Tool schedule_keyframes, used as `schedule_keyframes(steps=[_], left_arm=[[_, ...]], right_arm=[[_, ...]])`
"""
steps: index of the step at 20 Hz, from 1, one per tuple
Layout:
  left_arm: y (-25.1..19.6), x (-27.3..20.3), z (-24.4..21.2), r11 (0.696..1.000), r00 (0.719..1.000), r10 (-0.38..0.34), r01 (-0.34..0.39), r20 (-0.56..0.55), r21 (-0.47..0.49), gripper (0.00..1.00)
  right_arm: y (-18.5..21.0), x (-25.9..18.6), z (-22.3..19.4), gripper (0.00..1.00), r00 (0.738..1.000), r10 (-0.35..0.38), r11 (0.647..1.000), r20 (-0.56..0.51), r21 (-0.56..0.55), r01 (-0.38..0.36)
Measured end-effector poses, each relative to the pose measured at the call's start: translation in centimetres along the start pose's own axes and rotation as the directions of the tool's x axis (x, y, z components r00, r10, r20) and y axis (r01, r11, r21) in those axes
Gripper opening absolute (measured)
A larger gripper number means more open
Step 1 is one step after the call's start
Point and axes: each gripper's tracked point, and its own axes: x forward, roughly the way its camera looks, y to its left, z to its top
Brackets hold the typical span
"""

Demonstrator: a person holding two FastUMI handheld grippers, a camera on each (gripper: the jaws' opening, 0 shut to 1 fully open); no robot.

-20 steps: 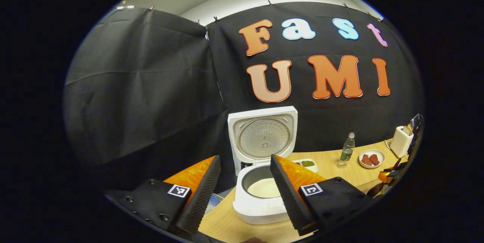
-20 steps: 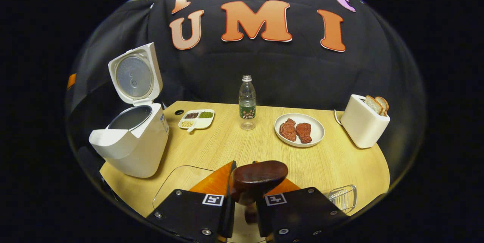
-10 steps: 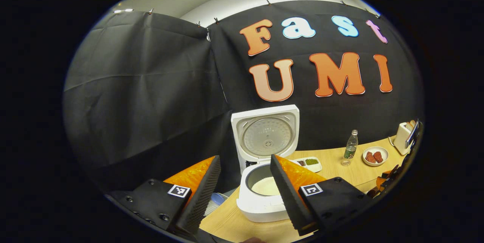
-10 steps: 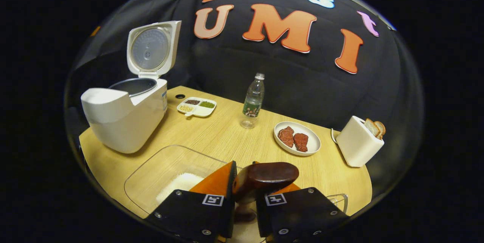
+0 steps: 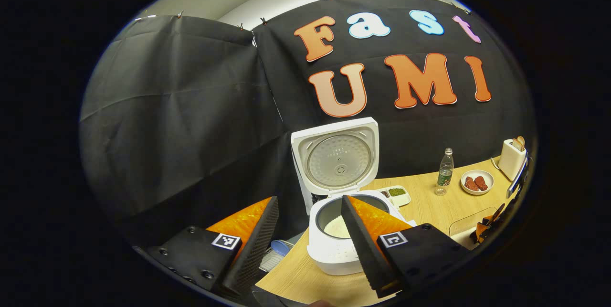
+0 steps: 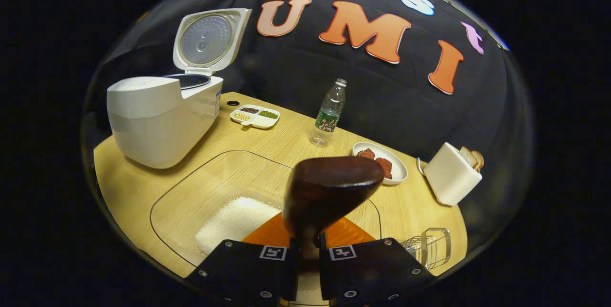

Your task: Close the left gripper, press the button to open the rice cooker; take a wooden spoon from the chopstick holder with the right hand, scoop a spoonful of rice and pour it into the rice cooker, then put the wooden spoon back into the chopstick holder.

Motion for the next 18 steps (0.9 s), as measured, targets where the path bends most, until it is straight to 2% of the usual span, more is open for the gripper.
schedule_keyframes(steps=[3, 8, 12, 15, 17, 18], left_arm=[[0.7, 0.8, -0.8, 1.0, 1.0, 0.002, -0.002, -0.022, 0.002, 0.9], [0.9, 1.0, -1.4, 1.0, 0.999, -0.001, 0.002, -0.04, 0.007, 0.91], [1.1, 1.0, -2.0, 1.0, 0.999, 0.001, 0.0, -0.052, 0.017, 0.91], [0.9, 1.2, -2.6, 1.0, 0.997, 0.002, -0.001, -0.072, 0.008, 0.9], [1.1, 1.0, -2.5, 1.0, 0.997, 0.005, -0.004, -0.072, 0.009, 0.91], [1.2, 0.9, -2.5, 1.0, 0.998, 0.006, -0.005, -0.07, 0.012, 0.91]], right_arm=[[-0.5, 0.2, -0.1, 0.18, 1.0, -0.007, 0.993, -0.017, 0.119, 0.009], [-1.2, 0.3, -0.3, 0.16, 1.0, -0.005, 0.973, -0.028, 0.23, 0.011], [-3.1, 0.1, 0.9, 0.16, 0.997, -0.072, 0.986, 0.01, 0.152, 0.07], [-2.0, 0.4, 1.1, 0.16, 0.997, -0.065, 0.998, 0.034, 0.019, 0.065], [-0.6, 0.8, 0.1, 0.16, 0.999, -0.054, 0.996, 0.01, -0.067, 0.054], [-0.1, 1.0, 0.8, 0.16, 0.998, -0.053, 0.995, 0.04, -0.087, 0.057]])
